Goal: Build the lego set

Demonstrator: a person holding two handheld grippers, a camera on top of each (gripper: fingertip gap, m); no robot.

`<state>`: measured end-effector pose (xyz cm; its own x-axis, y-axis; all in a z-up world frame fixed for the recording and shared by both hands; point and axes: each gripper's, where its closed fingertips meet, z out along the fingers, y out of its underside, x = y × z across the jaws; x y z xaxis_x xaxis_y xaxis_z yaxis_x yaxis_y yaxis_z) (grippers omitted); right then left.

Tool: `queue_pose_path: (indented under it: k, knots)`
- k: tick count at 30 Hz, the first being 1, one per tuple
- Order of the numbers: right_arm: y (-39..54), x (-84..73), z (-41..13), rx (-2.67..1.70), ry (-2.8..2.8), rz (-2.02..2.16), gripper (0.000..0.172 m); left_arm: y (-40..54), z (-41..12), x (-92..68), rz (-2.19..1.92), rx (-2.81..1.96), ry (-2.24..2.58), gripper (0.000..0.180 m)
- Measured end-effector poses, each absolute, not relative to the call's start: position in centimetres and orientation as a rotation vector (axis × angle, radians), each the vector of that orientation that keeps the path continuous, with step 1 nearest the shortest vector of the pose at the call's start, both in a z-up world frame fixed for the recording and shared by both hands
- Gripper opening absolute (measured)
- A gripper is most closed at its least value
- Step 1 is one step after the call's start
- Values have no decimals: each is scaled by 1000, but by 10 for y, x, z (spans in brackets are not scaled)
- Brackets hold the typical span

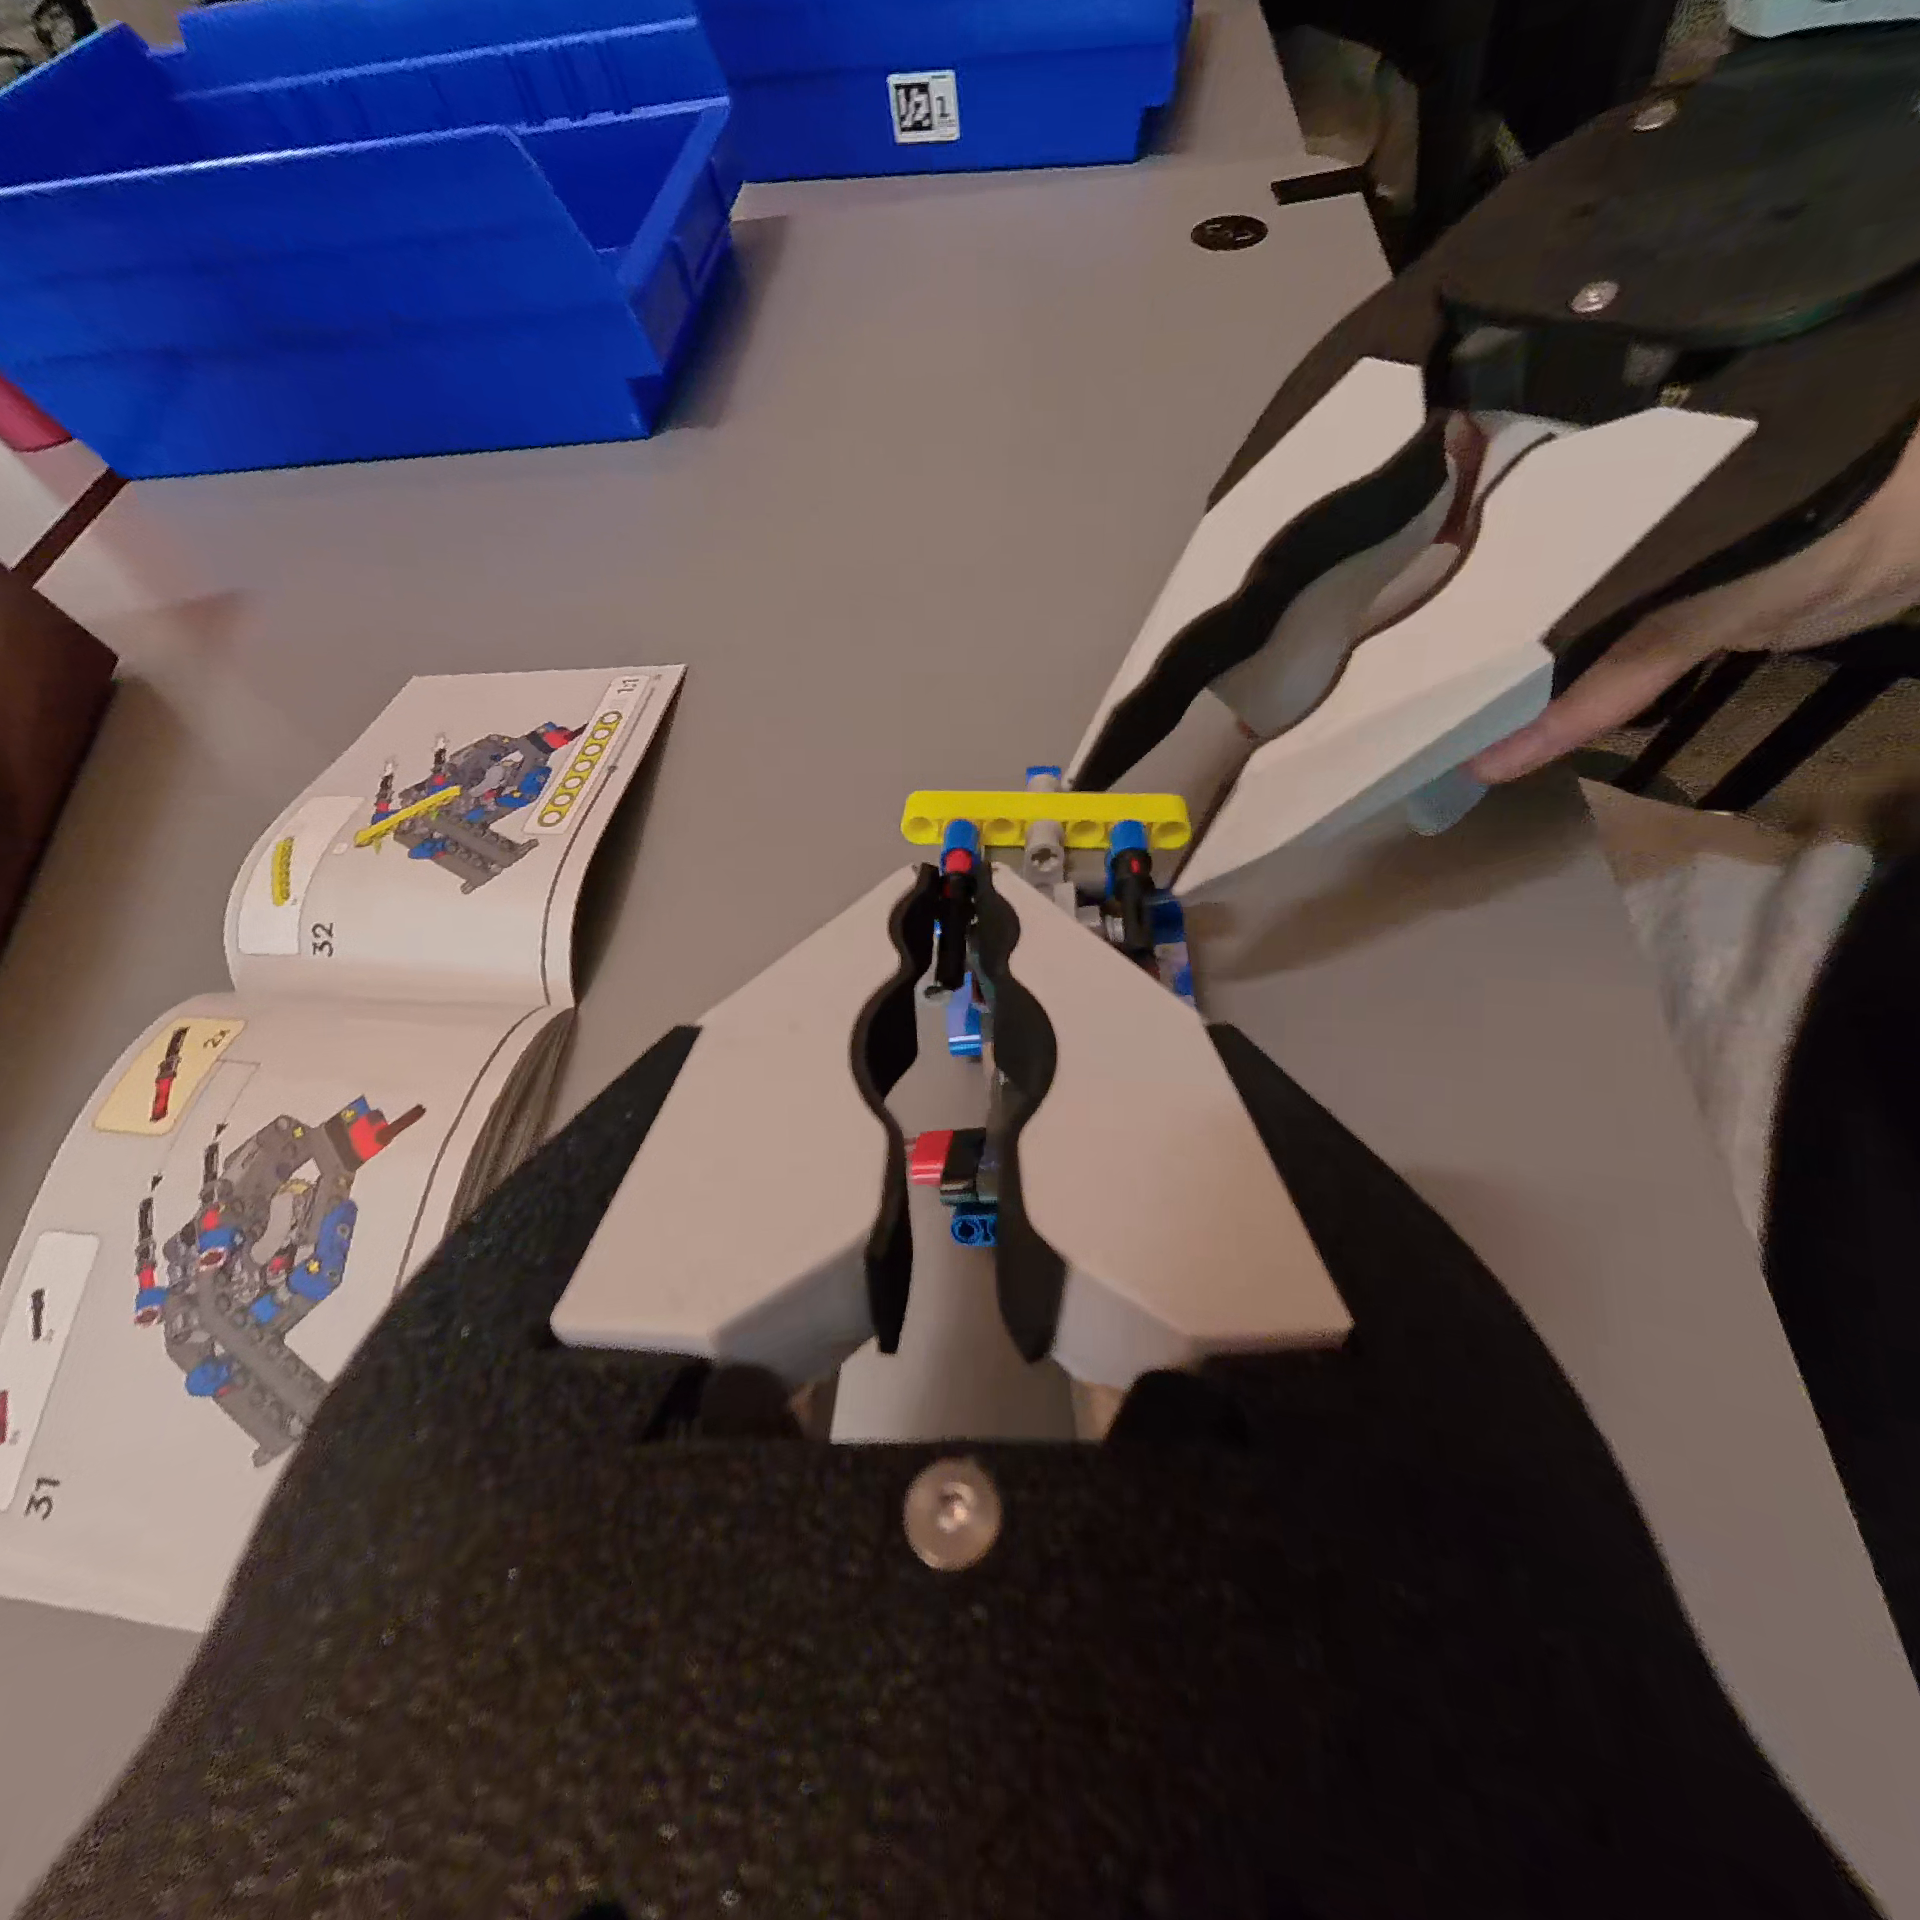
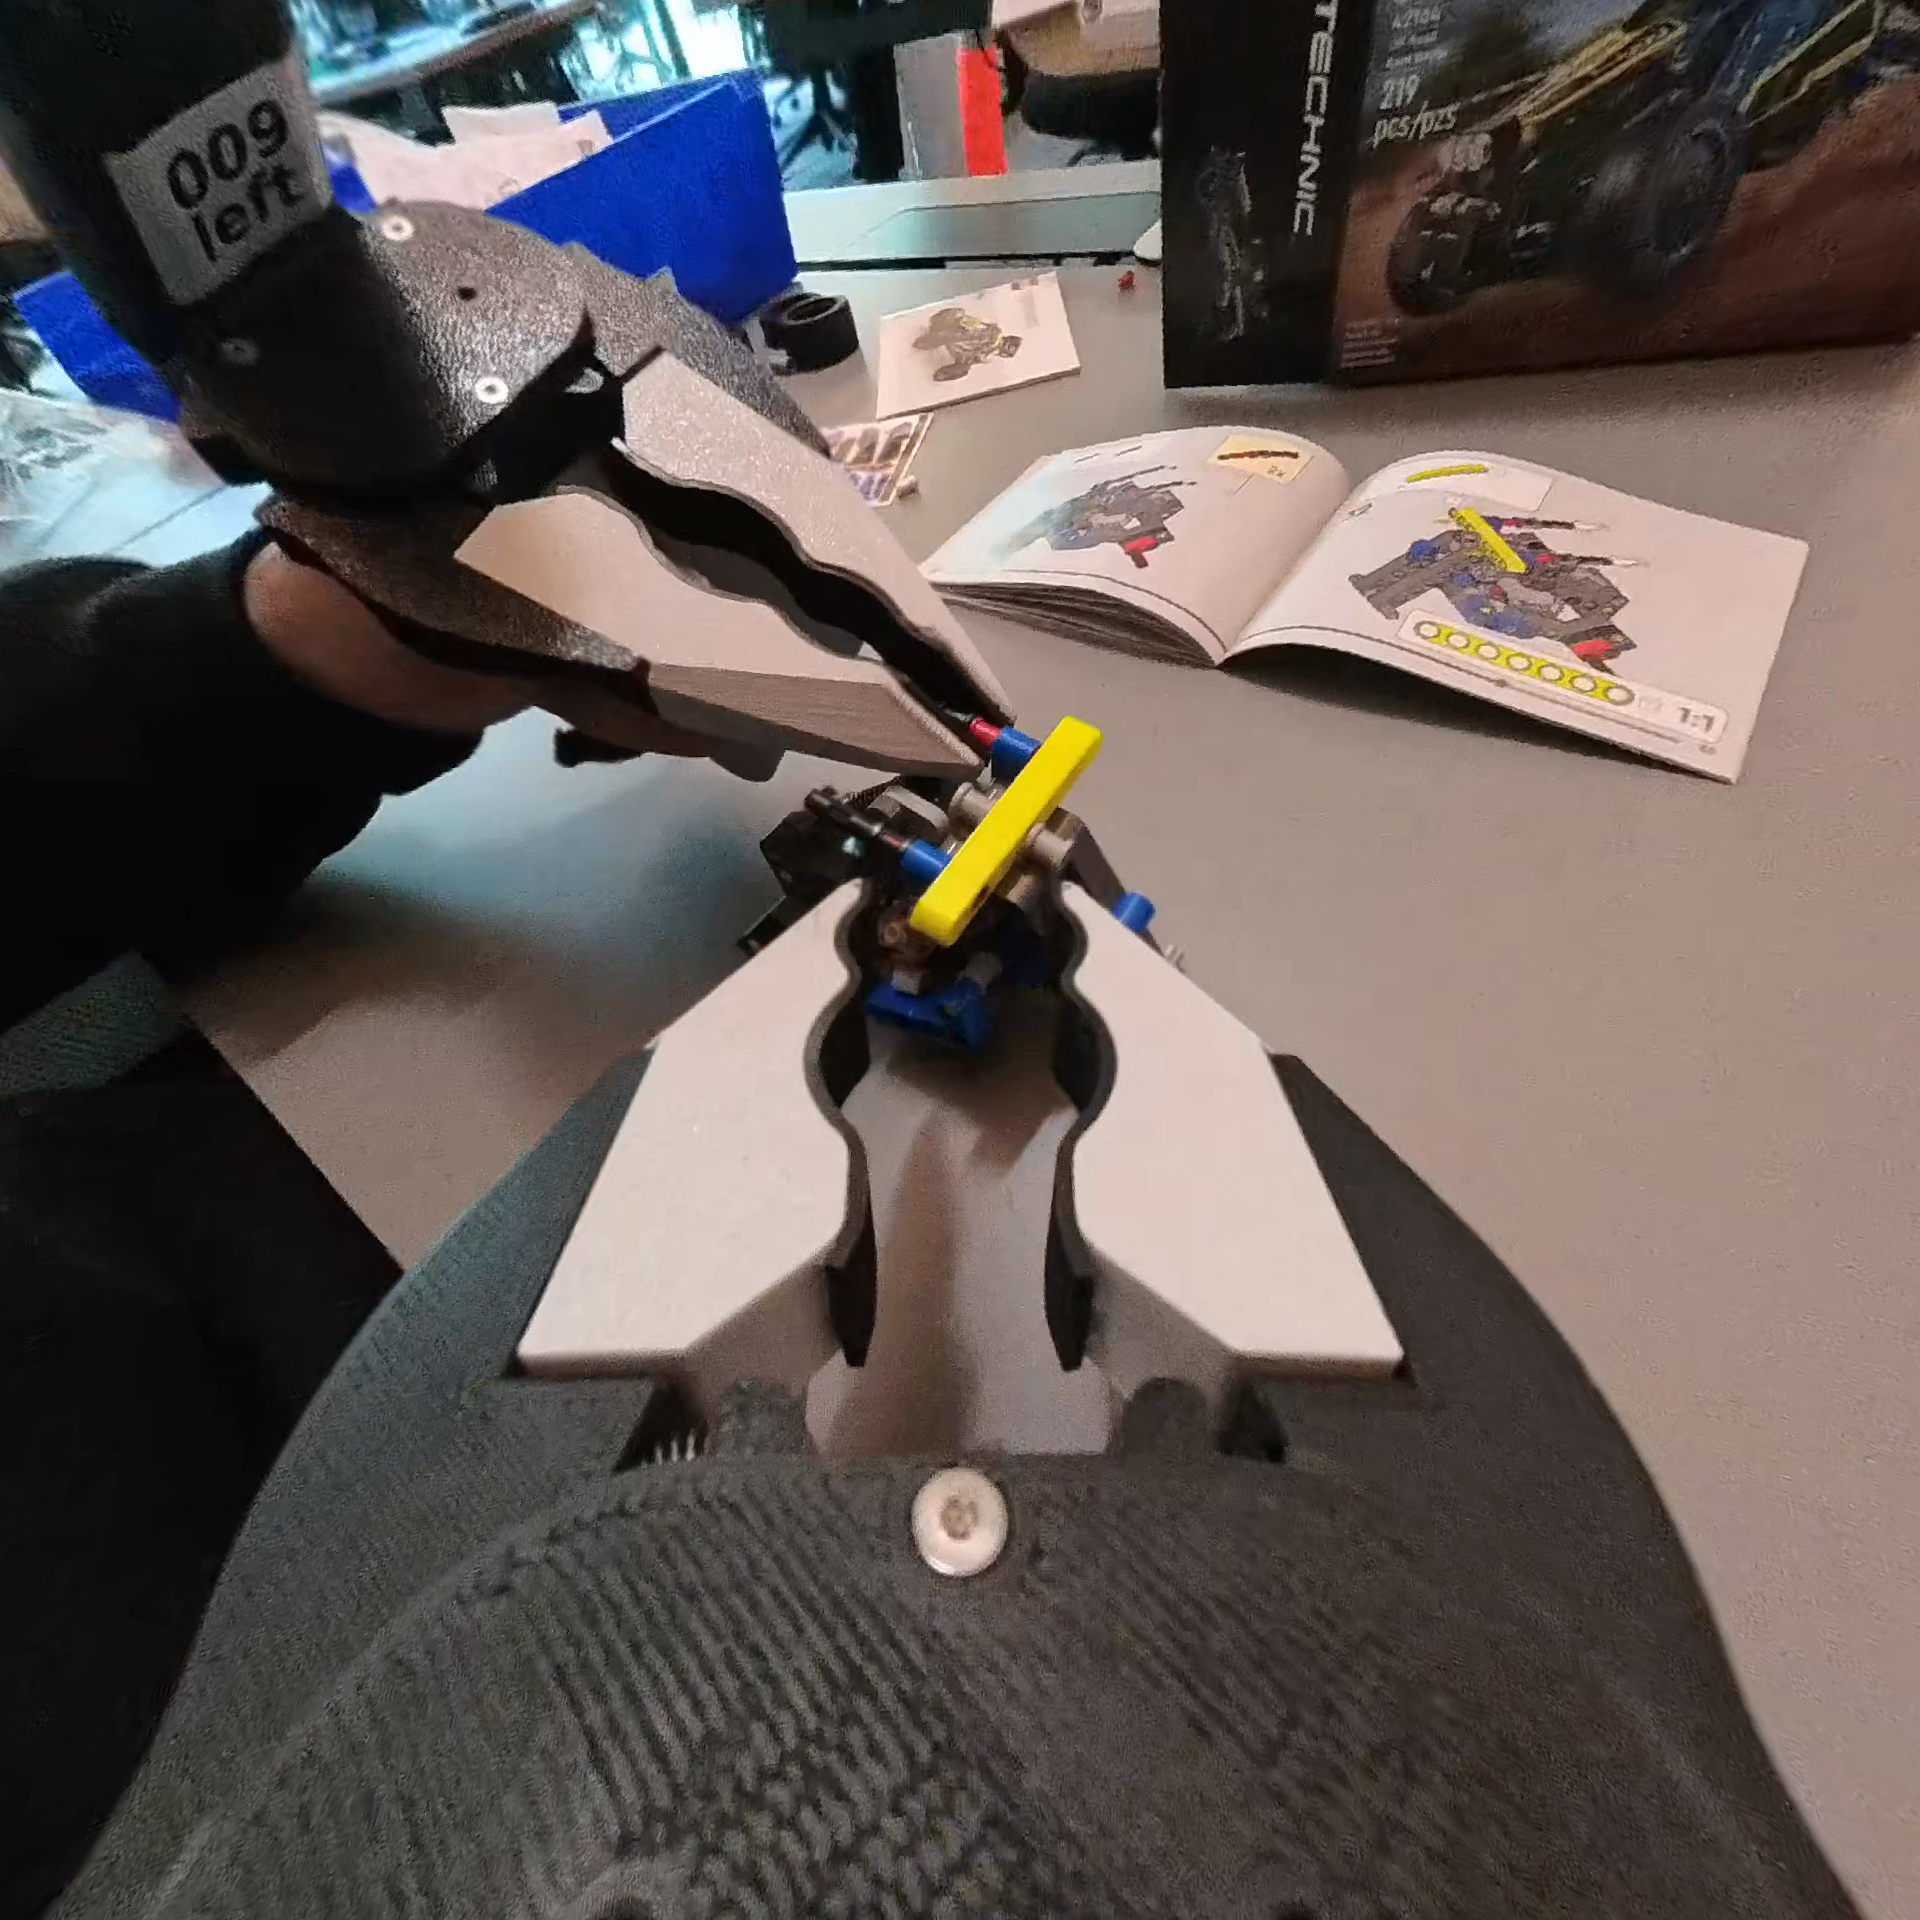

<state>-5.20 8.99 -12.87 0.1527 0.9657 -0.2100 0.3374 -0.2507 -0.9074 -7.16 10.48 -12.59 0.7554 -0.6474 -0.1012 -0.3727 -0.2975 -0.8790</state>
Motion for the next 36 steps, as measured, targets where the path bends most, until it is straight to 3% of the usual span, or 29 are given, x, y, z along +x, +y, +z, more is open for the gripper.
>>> queue_pose_path:
  k: [7,8,25,28,33,36]
  knots:
    - [92,-49,-128,-1728,-1236,1074,18,106,-126,-73,-330,-1931,708,4]
    - [89,-49,-128,-1726,-1238,1082,9,107,-126,-74,-314,-1934,693,4]
    - [91,-53,-131,-1647,-1305,921,8,109,-127,-78,-267,-1927,640,4]
    - [90,-46,-127,-1614,-1399,1015,10,108,-127,-76,-295,-1892,664,4]
    - [120,-27,-130,-1481,-1546,1044,36,105,-126,-74,-403,-1843,831,4]
    - [116,-37,-128,-1360,-1693,1167,37,106,-126,-73,-462,-1816,900,4]
